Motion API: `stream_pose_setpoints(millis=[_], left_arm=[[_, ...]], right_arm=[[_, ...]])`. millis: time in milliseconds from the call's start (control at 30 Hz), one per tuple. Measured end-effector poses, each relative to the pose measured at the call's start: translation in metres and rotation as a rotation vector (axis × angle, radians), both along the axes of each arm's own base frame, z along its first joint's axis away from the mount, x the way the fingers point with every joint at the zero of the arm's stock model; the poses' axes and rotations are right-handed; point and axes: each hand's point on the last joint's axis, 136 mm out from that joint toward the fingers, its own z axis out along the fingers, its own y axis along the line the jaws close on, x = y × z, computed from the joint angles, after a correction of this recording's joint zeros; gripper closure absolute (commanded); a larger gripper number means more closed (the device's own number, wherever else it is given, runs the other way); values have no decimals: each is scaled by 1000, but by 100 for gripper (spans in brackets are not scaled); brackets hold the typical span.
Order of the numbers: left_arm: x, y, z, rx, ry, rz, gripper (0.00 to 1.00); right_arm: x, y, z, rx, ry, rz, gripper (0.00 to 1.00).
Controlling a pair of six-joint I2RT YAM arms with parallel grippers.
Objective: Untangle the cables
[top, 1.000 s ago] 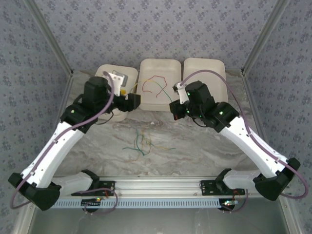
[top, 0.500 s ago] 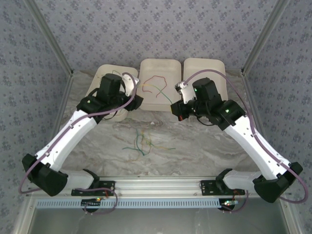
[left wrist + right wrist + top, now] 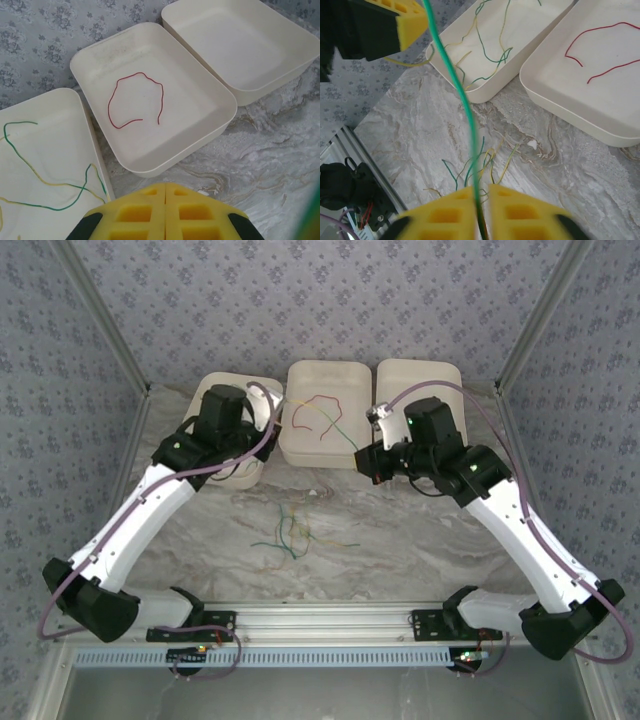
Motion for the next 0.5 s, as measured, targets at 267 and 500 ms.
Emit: stream_pose_setpoints(millis=[267,500], left_arm=[[48,75,25,-263,107,290,100],[104,126,-24,-409,287,519,100]], right_arm=[[1,-24,22,23,-69,-128,34],[-32,-45,33,126,-121,-172,36]])
